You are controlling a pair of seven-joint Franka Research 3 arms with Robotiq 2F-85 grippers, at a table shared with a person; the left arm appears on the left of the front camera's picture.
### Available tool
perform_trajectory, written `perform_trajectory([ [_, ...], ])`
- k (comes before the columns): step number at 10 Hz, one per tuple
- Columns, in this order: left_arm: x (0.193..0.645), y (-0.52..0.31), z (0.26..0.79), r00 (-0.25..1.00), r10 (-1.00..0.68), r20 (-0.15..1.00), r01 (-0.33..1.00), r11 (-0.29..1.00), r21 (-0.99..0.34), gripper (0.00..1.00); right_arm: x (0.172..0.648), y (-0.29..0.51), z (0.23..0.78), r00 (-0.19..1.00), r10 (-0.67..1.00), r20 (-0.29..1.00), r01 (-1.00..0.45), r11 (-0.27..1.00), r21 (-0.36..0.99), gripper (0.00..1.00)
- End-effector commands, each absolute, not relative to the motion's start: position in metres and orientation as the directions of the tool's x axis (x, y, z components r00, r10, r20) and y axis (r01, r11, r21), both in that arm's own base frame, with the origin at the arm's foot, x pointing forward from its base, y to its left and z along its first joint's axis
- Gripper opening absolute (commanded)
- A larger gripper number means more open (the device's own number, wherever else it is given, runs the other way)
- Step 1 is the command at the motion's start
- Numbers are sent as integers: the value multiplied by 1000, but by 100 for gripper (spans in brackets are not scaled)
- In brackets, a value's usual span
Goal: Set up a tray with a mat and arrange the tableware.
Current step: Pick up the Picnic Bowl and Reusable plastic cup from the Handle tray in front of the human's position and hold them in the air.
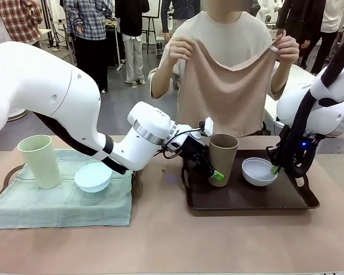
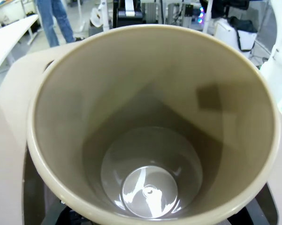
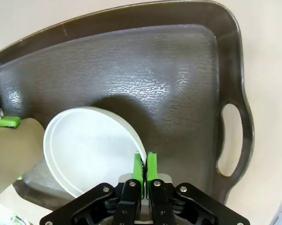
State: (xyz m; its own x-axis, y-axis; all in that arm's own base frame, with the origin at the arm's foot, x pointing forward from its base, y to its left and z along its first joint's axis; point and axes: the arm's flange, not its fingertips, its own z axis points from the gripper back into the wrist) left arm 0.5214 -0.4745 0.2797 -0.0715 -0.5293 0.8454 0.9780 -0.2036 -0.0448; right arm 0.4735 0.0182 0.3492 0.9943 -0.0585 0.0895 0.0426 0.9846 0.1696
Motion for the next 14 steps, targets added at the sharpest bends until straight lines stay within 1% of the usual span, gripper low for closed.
perform_trajectory([
  [1, 516, -473, 289, -84, -489, 868, 980, -196, -16, 0, 467, 21, 357, 994, -14, 104, -5, 983, 184, 0],
  [2, 508, -472, 301, -102, -528, 843, 978, -206, -10, 9, 455, 28, 371, 999, 42, 31, -46, 987, 152, 0],
  [5, 486, -467, 366, -131, -531, 837, 980, -198, 28, 9, 414, 51, 439, 986, 130, 103, -147, 974, 174, 0],
  [7, 468, -465, 409, -176, -531, 829, 979, -185, 90, 9, 392, 53, 496, 974, 133, 186, -161, 976, 147, 0],
  [9, 454, -456, 448, -182, -535, 825, 982, -147, 122, 9, 375, 53, 541, 963, 117, 244, -148, 982, 115, 0],
  [11, 437, -453, 476, -185, -546, 817, 983, -111, 148, 9, 363, 48, 573, 963, 97, 251, -127, 986, 106, 0],
  [14, 422, -447, 498, -188, -565, 803, 982, -80, 173, 9, 362, 39, 590, 967, 75, 245, -109, 986, 129, 0],
])
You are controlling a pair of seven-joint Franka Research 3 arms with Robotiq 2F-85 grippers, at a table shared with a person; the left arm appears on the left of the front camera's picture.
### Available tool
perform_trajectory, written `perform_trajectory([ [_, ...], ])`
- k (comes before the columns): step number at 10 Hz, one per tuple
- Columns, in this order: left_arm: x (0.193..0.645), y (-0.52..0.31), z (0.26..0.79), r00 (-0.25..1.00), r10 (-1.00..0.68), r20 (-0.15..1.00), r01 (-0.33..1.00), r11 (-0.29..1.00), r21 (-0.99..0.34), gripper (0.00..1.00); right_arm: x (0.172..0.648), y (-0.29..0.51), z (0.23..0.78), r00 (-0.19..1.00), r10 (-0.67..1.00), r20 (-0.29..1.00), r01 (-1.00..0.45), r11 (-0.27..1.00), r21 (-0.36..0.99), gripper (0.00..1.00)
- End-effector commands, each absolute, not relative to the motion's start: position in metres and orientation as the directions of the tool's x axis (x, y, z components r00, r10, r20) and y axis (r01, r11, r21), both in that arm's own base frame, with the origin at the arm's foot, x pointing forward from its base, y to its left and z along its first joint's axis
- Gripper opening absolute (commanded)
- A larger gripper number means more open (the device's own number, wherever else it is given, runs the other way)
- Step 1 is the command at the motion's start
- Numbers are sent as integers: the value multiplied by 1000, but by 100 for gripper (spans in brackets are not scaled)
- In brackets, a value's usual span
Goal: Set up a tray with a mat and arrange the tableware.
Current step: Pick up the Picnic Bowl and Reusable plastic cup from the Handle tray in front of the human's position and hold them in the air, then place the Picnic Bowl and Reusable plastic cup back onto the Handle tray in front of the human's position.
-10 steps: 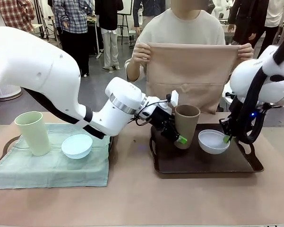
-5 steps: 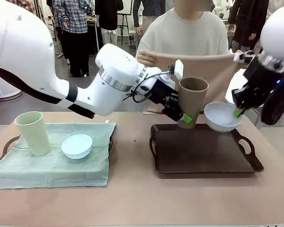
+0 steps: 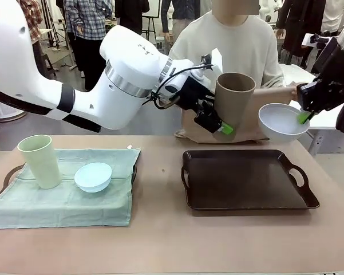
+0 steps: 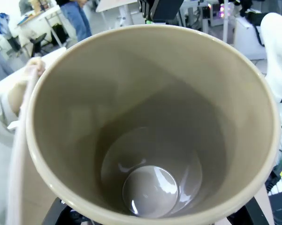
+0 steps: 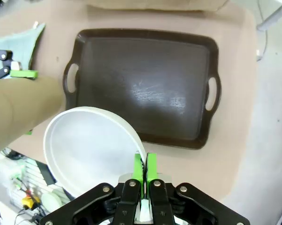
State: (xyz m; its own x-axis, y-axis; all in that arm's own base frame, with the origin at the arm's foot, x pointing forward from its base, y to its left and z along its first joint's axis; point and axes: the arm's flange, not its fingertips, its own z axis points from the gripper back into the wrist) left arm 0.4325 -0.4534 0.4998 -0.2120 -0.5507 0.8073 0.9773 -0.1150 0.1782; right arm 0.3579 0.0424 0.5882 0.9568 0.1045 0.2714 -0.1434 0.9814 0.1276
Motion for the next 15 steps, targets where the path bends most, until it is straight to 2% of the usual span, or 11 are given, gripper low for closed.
perform_trajectory([
  [1, 420, -446, 500, -158, -580, 799, 986, -57, 154, 9, 365, 38, 588, 970, 69, 235, -104, 984, 142, 0],
  [2, 422, -443, 498, -121, -589, 799, 991, -27, 130, 9, 371, 35, 583, 972, 67, 224, -99, 986, 135, 0],
  [3, 429, -451, 502, -199, -558, 805, 980, -99, 173, 9, 359, 39, 588, 960, 97, 264, -136, 982, 133, 0],
  [15, 429, -451, 502, -199, -558, 805, 980, -99, 173, 9, 359, 39, 588, 960, 97, 264, -136, 982, 133, 0],
])
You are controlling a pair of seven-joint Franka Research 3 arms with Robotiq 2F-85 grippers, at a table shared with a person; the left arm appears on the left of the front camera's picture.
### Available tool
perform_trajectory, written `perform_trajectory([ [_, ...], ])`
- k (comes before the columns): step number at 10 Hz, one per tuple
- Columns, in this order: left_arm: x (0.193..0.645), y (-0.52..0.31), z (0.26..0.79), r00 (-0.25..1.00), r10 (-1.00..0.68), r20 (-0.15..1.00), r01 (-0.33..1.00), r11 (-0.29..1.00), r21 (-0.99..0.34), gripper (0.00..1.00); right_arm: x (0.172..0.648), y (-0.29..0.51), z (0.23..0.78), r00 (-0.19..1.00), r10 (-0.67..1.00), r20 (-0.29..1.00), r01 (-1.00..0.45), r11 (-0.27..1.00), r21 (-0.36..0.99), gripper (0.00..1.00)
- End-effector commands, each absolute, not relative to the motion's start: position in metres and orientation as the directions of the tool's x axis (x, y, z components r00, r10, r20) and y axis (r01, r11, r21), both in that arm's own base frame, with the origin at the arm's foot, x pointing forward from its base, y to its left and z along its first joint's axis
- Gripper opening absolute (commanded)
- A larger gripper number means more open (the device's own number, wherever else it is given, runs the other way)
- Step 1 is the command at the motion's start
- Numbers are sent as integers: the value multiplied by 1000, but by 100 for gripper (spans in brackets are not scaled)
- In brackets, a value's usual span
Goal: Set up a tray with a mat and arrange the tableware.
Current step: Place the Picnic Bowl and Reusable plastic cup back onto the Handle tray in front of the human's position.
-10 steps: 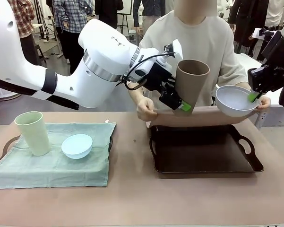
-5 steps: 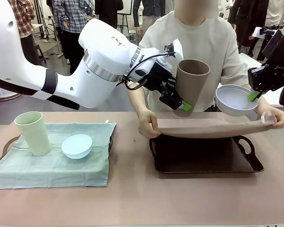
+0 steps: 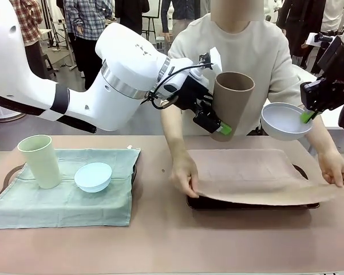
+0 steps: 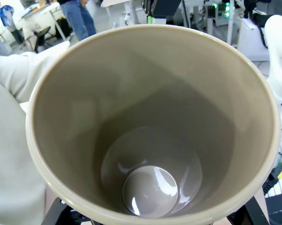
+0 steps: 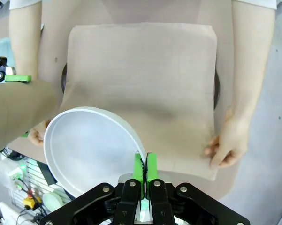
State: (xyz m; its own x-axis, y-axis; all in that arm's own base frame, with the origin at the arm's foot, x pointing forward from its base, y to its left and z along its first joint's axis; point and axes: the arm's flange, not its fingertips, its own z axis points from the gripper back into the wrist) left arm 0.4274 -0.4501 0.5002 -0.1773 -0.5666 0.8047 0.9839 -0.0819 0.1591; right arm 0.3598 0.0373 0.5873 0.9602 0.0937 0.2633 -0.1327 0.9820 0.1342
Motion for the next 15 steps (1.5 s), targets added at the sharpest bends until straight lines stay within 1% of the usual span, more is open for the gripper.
perform_trajectory([
  [1, 429, -451, 502, -199, -558, 805, 980, -99, 173, 9, 359, 39, 588, 960, 97, 264, -136, 982, 133, 0],
  [15, 429, -451, 502, -199, -558, 805, 980, -99, 173, 9, 359, 39, 588, 960, 97, 264, -136, 982, 133, 0],
])
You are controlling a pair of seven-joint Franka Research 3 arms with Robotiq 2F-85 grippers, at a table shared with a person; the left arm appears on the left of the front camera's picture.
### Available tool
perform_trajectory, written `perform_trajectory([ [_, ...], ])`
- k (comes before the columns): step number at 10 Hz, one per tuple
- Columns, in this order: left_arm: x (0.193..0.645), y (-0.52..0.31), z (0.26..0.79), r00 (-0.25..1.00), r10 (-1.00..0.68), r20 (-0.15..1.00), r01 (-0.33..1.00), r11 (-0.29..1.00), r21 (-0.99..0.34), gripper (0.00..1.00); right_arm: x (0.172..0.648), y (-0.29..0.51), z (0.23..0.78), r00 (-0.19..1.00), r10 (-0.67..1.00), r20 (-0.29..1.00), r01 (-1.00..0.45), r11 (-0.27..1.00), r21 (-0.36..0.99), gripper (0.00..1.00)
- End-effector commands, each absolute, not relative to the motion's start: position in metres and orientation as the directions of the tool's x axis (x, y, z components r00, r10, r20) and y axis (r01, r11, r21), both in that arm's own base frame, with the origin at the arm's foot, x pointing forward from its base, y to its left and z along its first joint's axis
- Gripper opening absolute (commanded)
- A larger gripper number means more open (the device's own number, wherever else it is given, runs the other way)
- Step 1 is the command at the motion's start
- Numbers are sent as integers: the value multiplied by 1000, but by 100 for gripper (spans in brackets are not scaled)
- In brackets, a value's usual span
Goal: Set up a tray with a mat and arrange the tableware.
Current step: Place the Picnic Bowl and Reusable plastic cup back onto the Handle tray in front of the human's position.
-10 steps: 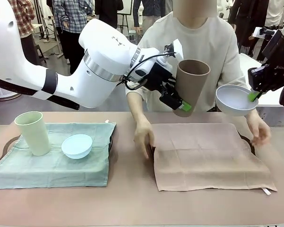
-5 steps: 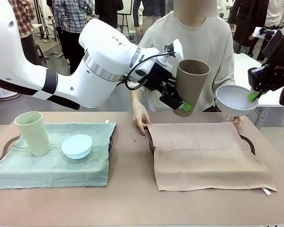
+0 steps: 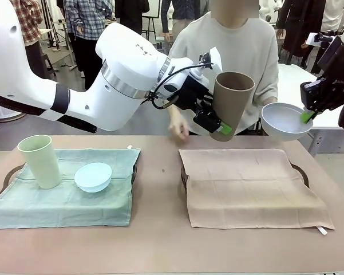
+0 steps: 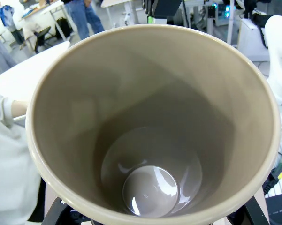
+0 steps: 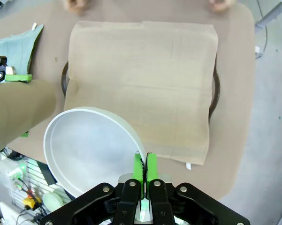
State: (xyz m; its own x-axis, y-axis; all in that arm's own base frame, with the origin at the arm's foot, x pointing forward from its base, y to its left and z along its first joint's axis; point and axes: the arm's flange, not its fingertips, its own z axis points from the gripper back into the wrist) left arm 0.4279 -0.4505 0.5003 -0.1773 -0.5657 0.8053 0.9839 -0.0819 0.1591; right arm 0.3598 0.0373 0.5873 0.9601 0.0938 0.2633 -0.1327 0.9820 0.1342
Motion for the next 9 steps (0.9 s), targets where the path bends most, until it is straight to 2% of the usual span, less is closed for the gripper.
perform_trajectory([
  [1, 429, -451, 502, -199, -558, 805, 980, -99, 173, 9, 359, 39, 588, 960, 97, 264, -136, 982, 133, 0],
  [4, 429, -451, 502, -199, -558, 805, 980, -99, 173, 9, 359, 39, 588, 960, 97, 264, -136, 982, 133, 0],
  [5, 428, -451, 500, -177, -566, 805, 984, -82, 159, 82, 360, 37, 587, 960, 94, 263, -133, 982, 134, 4],
  [6, 436, -448, 480, -170, -538, 825, 984, -133, 117, 82, 372, 32, 568, 966, 102, 238, -138, 981, 139, 4],
  [9, 463, -435, 419, -147, -473, 869, 986, -144, 88, 82, 408, 13, 501, 975, 104, 197, -134, 980, 147, 4],
])
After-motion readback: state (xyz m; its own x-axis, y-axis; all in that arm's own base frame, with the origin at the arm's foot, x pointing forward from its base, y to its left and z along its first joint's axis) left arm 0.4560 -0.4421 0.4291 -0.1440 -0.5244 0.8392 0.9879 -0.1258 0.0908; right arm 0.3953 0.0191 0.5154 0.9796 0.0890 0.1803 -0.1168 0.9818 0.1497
